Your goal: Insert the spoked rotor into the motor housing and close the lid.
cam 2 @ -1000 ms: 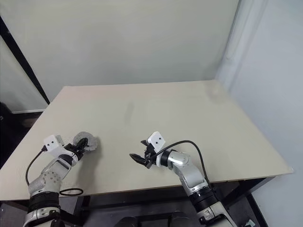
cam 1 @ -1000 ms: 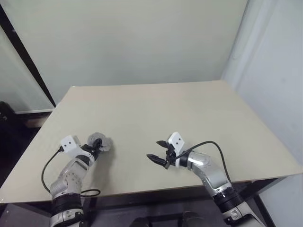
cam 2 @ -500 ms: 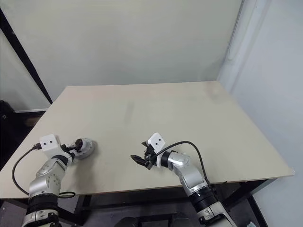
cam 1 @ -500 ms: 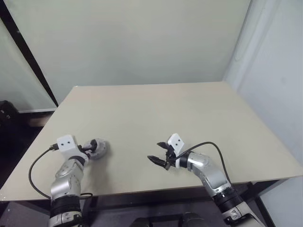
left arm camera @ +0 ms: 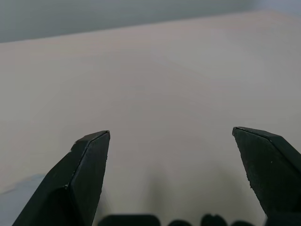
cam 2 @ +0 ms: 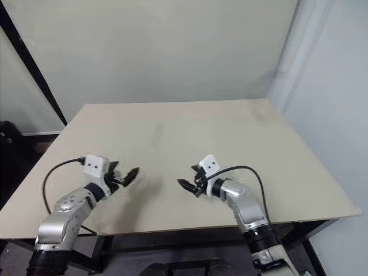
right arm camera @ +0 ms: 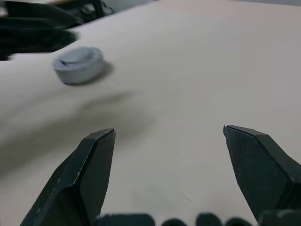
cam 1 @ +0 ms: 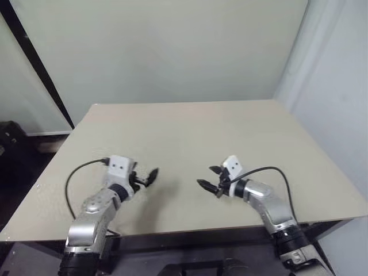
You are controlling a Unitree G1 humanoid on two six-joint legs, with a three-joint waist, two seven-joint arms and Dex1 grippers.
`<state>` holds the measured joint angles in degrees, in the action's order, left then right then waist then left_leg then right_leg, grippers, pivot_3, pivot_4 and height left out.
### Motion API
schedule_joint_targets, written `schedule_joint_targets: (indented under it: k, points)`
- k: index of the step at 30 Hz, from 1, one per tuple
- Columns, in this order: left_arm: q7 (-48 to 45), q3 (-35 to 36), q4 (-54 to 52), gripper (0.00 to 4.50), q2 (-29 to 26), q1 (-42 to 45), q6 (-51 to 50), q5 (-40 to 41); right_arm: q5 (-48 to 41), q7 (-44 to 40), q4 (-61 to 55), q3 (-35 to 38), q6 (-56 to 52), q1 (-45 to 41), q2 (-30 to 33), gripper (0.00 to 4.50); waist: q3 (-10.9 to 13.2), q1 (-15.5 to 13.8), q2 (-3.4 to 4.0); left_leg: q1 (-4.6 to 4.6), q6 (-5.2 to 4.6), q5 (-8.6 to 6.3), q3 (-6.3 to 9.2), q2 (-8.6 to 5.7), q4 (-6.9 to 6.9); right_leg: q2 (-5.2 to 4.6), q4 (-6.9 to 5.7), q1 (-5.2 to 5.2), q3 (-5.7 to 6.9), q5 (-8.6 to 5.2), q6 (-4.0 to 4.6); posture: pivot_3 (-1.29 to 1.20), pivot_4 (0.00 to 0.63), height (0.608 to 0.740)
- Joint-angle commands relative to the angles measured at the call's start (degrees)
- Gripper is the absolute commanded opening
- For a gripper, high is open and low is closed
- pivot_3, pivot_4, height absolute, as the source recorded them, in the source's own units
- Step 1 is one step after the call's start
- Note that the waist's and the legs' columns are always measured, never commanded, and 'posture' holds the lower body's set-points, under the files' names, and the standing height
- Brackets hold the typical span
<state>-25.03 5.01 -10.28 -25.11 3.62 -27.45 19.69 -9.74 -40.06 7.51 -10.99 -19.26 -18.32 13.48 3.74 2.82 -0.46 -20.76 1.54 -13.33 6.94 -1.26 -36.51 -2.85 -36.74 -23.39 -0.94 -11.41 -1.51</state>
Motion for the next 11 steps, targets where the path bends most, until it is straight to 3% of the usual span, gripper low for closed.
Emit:
schedule_joint_targets:
  k: [1, 11]
  points:
    - [-2.1, -3.3, -6.1, 4.47, -0.9, 0.1, -3.5, 0.6, -2.4, -0.3, -6.1, 4.0, -2.1, 1.8, 3.3, 4.0, 0.0, 0.0, 0.03, 0.0, 0.0, 0.0, 0.0, 0.01, 0.01, 0.0, 0.0, 0.0, 0.0, 0.0, 0.0, 0.0, 0.0, 0.74]
    - [-4.2, -6.4, -4.2, 4.47, -0.9, -0.2, -3.6, -1.7, -3.3, 3.4, -10.4, 7.0, -3.7, 6.8, 4.3, 4.0, 0.1, 0.0, 0.15, -0.02, -0.01, -0.01, -0.1, 0.11, -0.05, 0.04, 0.02, -0.04, 0.02, -0.02, 0.01, 0.0, 0.0, 0.74]
